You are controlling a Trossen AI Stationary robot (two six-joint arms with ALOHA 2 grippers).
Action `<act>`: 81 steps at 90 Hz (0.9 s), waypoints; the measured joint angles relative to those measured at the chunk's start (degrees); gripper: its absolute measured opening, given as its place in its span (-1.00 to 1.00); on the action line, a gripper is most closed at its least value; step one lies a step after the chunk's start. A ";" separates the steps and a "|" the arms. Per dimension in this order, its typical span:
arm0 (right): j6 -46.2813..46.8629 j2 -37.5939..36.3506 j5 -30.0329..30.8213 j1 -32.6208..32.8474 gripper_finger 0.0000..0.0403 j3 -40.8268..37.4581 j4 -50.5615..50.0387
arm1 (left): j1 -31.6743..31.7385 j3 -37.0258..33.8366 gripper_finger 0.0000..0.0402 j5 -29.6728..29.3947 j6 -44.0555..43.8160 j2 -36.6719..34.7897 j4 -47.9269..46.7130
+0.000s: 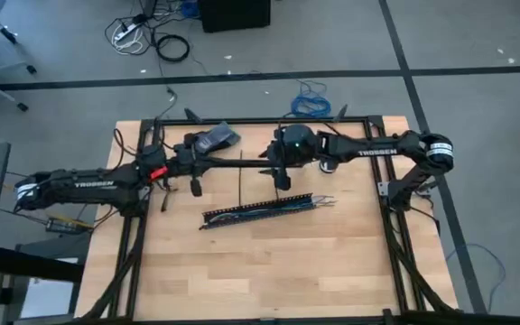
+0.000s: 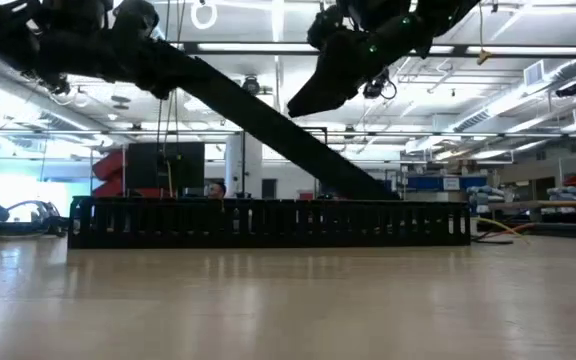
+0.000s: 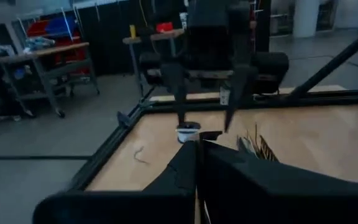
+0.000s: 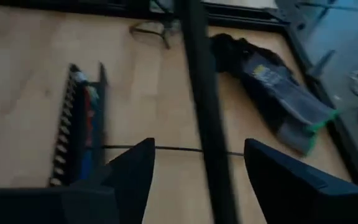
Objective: Ziptie cables
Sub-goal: Close the black cable duct
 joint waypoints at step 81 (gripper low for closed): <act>-5.92 9.03 8.20 2.10 -0.46 -0.01 2.07 | -4.74 4.19 -1.00 -3.08 1.18 5.98 -4.77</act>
